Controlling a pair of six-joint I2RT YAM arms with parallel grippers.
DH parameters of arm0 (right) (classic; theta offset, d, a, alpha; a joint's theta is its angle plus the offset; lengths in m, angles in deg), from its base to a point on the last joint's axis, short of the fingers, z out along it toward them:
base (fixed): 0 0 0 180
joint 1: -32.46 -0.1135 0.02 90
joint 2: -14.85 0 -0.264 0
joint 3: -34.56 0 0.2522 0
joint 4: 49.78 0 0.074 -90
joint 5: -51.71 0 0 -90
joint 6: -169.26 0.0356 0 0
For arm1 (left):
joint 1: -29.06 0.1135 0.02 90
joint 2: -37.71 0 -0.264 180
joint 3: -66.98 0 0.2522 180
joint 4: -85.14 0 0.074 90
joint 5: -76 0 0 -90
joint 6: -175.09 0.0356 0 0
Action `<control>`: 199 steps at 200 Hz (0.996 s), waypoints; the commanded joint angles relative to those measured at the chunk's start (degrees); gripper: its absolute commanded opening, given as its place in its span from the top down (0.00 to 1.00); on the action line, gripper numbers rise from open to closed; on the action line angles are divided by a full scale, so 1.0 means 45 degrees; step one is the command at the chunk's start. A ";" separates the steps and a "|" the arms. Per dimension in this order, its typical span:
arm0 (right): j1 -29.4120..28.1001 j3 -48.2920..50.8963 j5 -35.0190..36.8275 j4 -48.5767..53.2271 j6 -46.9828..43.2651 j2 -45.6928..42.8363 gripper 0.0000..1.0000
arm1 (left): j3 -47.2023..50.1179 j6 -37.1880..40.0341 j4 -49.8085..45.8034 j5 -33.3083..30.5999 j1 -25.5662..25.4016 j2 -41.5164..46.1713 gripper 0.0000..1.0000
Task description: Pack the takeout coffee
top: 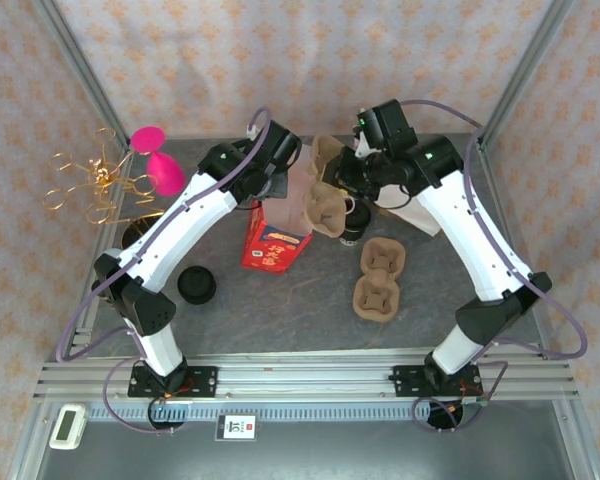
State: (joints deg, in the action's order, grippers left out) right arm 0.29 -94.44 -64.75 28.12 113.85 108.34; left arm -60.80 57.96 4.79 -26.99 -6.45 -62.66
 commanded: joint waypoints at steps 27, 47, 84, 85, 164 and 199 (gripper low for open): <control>-0.0304 -0.0626 -0.0178 -0.0597 0.0475 0.0292 0.77 | -0.0093 -0.0252 0.0300 0.0235 -0.0015 -0.0066 1.00; -0.0333 -0.0284 -0.0199 -0.0858 0.0551 0.0347 0.77 | -0.0065 -0.0336 0.0435 0.0406 -0.0017 -0.0023 1.00; -0.0331 0.0818 -0.0140 -0.1531 0.0634 0.0131 0.78 | 0.0215 -0.0509 0.0768 0.0718 -0.0016 0.0214 1.00; -0.0322 0.0840 -0.0128 -0.1564 0.0644 0.0127 0.78 | 0.0217 -0.0511 0.0771 0.0719 -0.0018 0.0215 1.00; -0.0333 0.1396 0.0704 -0.1136 0.0702 0.0172 0.79 | 0.0629 -0.1235 0.1570 0.1439 -0.0039 0.0767 1.00; -0.0368 0.1267 0.0962 -0.0902 0.0723 0.0409 0.80 | 0.1200 -0.1854 0.2251 0.1764 -0.0059 0.1124 1.00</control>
State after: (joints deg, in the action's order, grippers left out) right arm -1.00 -88.37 -62.82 23.09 116.73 109.63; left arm -56.78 52.93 11.65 -20.00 -6.45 -60.22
